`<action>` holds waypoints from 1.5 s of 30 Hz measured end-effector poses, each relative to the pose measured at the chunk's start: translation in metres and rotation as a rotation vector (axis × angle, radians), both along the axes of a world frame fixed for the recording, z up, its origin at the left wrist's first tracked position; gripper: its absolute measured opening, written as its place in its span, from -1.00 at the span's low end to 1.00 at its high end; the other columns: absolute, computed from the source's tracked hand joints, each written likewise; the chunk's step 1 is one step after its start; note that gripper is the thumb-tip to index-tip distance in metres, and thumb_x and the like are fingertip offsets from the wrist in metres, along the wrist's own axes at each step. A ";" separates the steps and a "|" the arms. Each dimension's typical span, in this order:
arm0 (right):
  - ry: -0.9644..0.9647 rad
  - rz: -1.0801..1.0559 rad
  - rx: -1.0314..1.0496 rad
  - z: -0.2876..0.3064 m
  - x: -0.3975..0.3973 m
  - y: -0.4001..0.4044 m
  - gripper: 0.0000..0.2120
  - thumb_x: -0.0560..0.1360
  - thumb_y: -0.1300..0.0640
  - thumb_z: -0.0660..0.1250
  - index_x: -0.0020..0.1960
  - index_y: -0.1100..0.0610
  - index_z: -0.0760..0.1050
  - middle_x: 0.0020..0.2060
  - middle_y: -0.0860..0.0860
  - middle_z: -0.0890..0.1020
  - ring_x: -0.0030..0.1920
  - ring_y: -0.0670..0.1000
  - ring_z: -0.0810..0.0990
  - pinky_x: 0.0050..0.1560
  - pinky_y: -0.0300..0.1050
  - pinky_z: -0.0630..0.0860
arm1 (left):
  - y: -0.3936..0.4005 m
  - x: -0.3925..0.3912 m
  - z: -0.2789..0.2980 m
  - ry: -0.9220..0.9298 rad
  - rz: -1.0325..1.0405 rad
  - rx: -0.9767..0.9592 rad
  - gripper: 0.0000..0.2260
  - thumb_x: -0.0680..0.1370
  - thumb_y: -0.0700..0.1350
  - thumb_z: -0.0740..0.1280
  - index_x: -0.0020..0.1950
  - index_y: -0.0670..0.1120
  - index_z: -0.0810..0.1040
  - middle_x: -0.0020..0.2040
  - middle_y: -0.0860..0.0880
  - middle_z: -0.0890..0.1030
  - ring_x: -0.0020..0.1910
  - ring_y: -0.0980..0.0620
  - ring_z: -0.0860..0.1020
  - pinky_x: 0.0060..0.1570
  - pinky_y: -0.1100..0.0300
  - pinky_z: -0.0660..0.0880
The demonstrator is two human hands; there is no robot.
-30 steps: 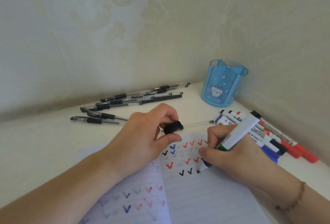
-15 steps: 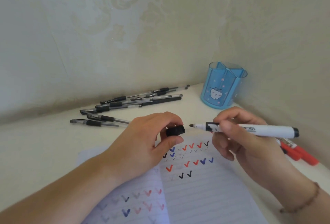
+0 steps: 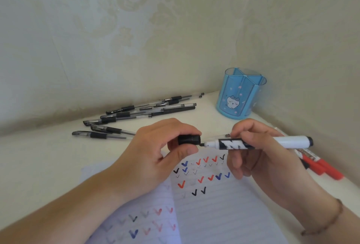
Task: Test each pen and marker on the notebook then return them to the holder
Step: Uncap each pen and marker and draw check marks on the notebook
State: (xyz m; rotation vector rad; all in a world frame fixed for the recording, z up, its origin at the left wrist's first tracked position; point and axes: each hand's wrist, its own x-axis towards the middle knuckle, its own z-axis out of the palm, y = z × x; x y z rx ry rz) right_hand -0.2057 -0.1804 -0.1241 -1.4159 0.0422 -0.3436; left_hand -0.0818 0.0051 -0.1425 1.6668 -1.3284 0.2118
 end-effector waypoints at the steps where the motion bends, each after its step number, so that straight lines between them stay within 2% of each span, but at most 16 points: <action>1: 0.002 0.015 0.010 0.000 0.000 -0.001 -0.91 0.29 0.14 0.37 -0.27 0.16 0.54 -0.57 0.16 0.49 -0.58 0.12 0.40 -0.54 -0.20 0.27 | 0.000 -0.001 0.001 -0.006 -0.015 -0.004 -0.79 0.55 -0.02 0.34 0.12 -0.07 0.62 -0.08 0.11 0.62 -0.10 0.08 0.59 -0.07 0.31 0.50; 3: 0.010 0.030 0.025 0.000 0.000 -0.003 -0.78 0.21 0.06 0.46 -0.26 0.17 0.52 -0.57 0.14 0.49 -0.58 0.11 0.41 -0.54 -0.20 0.28 | 0.000 -0.002 0.001 -0.018 -0.043 -0.004 -0.79 0.55 -0.04 0.34 0.12 -0.09 0.62 -0.10 0.07 0.62 -0.11 0.07 0.59 -0.08 0.32 0.49; 7: 0.013 0.027 0.043 -0.002 0.001 -0.005 -0.79 0.21 0.06 0.44 -0.27 0.16 0.50 -0.57 0.13 0.48 -0.58 0.07 0.41 -0.52 -0.23 0.27 | 0.001 -0.002 0.003 -0.028 -0.058 -0.017 -0.81 0.54 -0.07 0.34 0.11 -0.09 0.62 -0.13 0.05 0.62 -0.15 0.07 0.58 -0.11 0.33 0.48; 11: 0.025 0.037 0.077 -0.002 0.002 -0.005 -0.66 0.17 -0.06 0.50 -0.27 0.15 0.48 -0.55 0.11 0.48 -0.58 0.10 0.41 -0.53 -0.17 0.23 | 0.000 -0.005 0.004 -0.036 -0.096 -0.019 -0.81 0.53 -0.10 0.35 0.10 -0.11 0.62 -0.15 0.03 0.62 -0.18 0.07 0.58 -0.16 0.29 0.50; 14: 0.005 0.058 -0.001 -0.003 0.002 0.000 -0.78 0.24 0.03 0.47 -0.26 0.14 0.52 -0.53 0.14 0.53 -0.57 0.07 0.43 -0.52 -0.24 0.27 | -0.001 -0.006 0.003 -0.043 -0.074 -0.010 -0.81 0.54 -0.08 0.35 0.10 -0.11 0.63 -0.17 0.05 0.62 -0.20 0.11 0.57 -0.17 0.32 0.49; 17: -0.016 0.026 -0.106 -0.005 0.002 0.010 -0.64 0.21 -0.15 0.54 -0.25 0.10 0.54 -0.47 0.16 0.59 -0.57 0.07 0.47 -0.51 -0.25 0.26 | -0.001 -0.005 0.002 -0.067 -0.061 0.018 -0.80 0.56 -0.07 0.34 0.11 -0.12 0.64 -0.19 0.07 0.61 -0.23 0.15 0.55 -0.21 0.31 0.47; 21: -0.103 -0.028 -0.065 -0.005 -0.002 0.022 -0.57 0.27 -0.19 0.51 -0.30 0.10 0.38 -0.52 0.15 0.56 -0.61 0.08 0.46 -0.53 -0.26 0.23 | -0.001 -0.012 0.005 0.028 -0.063 -0.038 -0.75 0.59 0.00 0.28 0.11 -0.10 0.65 -0.25 0.09 0.60 -0.30 0.16 0.56 -0.25 0.36 0.43; 24: -0.158 -0.117 -0.008 -0.006 -0.004 0.030 -0.50 0.23 -0.21 0.51 -0.33 0.11 0.30 -0.62 0.19 0.47 -0.66 0.02 0.37 -0.51 -0.28 0.25 | -0.003 -0.026 0.008 0.108 -0.097 -0.094 -0.83 0.58 -0.02 0.29 0.09 0.00 0.63 -0.31 0.17 0.55 -0.36 0.17 0.53 -0.31 0.37 0.40; 28: -0.301 -0.183 0.001 -0.009 -0.002 0.041 -0.60 0.28 -0.16 0.50 -0.38 0.03 0.34 -0.62 0.08 0.44 -0.68 0.00 0.37 -0.50 -0.30 0.37 | -0.004 -0.034 0.009 0.137 -0.104 -0.114 -0.85 0.57 -0.09 0.30 0.06 -0.03 0.65 -0.29 0.29 0.50 -0.35 0.27 0.50 -0.30 0.44 0.35; 31: -0.366 -0.181 -0.043 -0.013 0.000 0.046 -0.63 0.34 -0.15 0.47 -0.37 -0.02 0.32 -0.62 0.15 0.43 -0.68 -0.01 0.39 -0.48 -0.31 0.36 | -0.002 -0.036 0.011 0.169 -0.091 -0.112 -0.85 0.55 -0.12 0.31 0.03 -0.05 0.67 -0.26 0.19 0.59 -0.31 0.20 0.54 -0.29 0.42 0.37; 36: -0.243 -0.090 -0.252 -0.008 0.015 0.027 -0.70 0.36 -0.13 0.46 -0.33 -0.01 0.41 -0.57 0.08 0.53 -0.62 0.04 0.42 -0.50 -0.25 0.34 | -0.001 -0.016 0.009 0.046 -0.035 0.022 -0.81 0.57 -0.02 0.31 0.06 -0.04 0.67 -0.27 0.15 0.61 -0.32 0.17 0.57 -0.30 0.28 0.49; 38: -0.148 -0.035 -0.283 -0.006 0.018 0.016 -0.65 0.26 -0.22 0.53 -0.27 0.02 0.52 -0.54 0.07 0.53 -0.57 0.04 0.42 -0.49 -0.19 0.36 | 0.000 -0.005 0.006 -0.019 0.058 0.077 -0.70 0.54 0.10 0.31 0.18 -0.01 0.64 -0.14 0.14 0.67 -0.21 0.18 0.60 -0.20 0.27 0.53; 40: -0.054 -0.007 -0.291 -0.002 0.015 0.010 -0.62 0.17 -0.18 0.59 -0.19 0.03 0.60 -0.50 0.09 0.53 -0.49 0.05 0.41 -0.43 -0.14 0.40 | 0.002 0.005 0.006 -0.079 0.122 0.212 -0.52 0.51 0.26 0.25 0.37 0.09 0.48 0.10 0.16 0.63 0.04 0.25 0.55 -0.04 0.35 0.49; 42: 0.019 0.019 -0.350 0.001 0.009 0.008 -0.73 0.26 -0.07 0.57 -0.13 0.02 0.64 -0.46 0.11 0.52 -0.44 0.06 0.43 -0.36 -0.11 0.44 | 0.009 0.015 0.007 -0.139 0.154 0.339 -0.44 0.53 0.32 0.14 0.48 0.14 0.31 0.32 0.18 0.48 0.30 0.26 0.38 0.16 0.37 0.40; 44: 0.080 -0.030 -0.483 0.007 0.005 0.011 -0.90 0.40 0.01 0.40 -0.09 -0.06 0.62 -0.45 0.06 0.53 -0.42 0.05 0.46 -0.26 -0.03 0.47 | 0.020 0.025 0.013 -0.169 0.218 0.380 -0.47 0.57 0.30 0.10 0.50 0.12 0.28 0.43 0.12 0.39 0.41 0.21 0.26 0.37 0.25 0.27; 45: 0.110 -0.075 -0.573 0.009 0.003 0.013 -0.91 0.45 -0.04 0.32 -0.08 -0.12 0.59 -0.43 0.04 0.54 -0.41 0.05 0.48 -0.23 0.02 0.50 | 0.027 0.031 0.018 -0.206 0.258 0.395 -0.49 0.59 0.28 0.09 0.48 0.10 0.31 0.44 0.09 0.38 0.42 0.17 0.27 0.40 0.20 0.24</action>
